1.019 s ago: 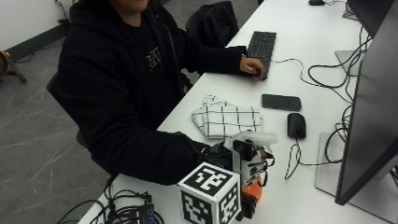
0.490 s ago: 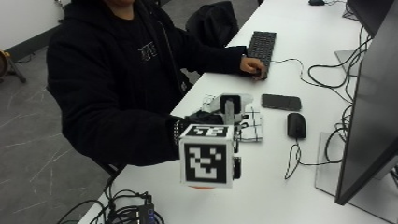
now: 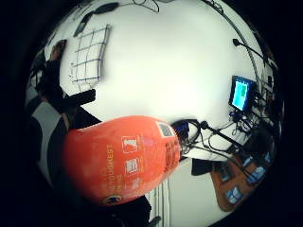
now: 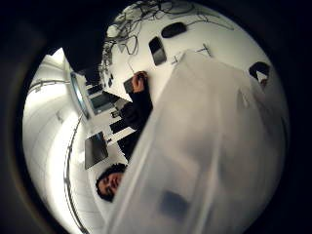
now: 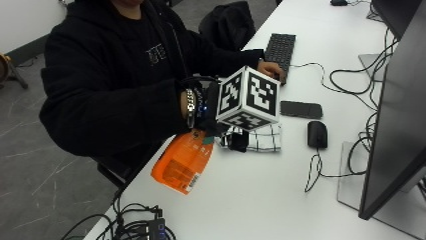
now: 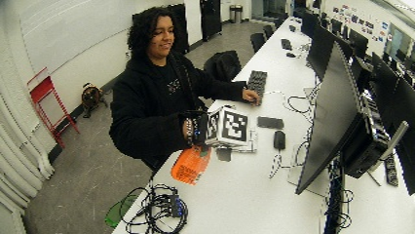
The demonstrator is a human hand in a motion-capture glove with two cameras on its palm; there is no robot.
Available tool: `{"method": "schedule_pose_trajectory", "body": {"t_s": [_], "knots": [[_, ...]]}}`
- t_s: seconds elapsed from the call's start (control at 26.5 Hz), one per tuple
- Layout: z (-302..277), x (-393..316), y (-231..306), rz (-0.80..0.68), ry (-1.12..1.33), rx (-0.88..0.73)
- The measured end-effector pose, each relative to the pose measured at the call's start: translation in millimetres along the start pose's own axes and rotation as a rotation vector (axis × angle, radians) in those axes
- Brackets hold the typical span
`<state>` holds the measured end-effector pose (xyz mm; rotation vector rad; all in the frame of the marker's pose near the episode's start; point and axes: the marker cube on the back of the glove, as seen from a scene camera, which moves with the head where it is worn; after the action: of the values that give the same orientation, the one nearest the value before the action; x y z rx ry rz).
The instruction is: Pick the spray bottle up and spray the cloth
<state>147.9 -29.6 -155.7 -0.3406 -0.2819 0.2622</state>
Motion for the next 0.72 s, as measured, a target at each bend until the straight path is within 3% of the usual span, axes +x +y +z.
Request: {"method": "schedule_pose_trajectory", "body": {"t_s": [0.23,0.72], "knots": [[4.7,-34.4,-32.2,0.113,0.169,-0.134],[99.0,-39.2,-70.8,0.279,0.463,-0.479]]}}
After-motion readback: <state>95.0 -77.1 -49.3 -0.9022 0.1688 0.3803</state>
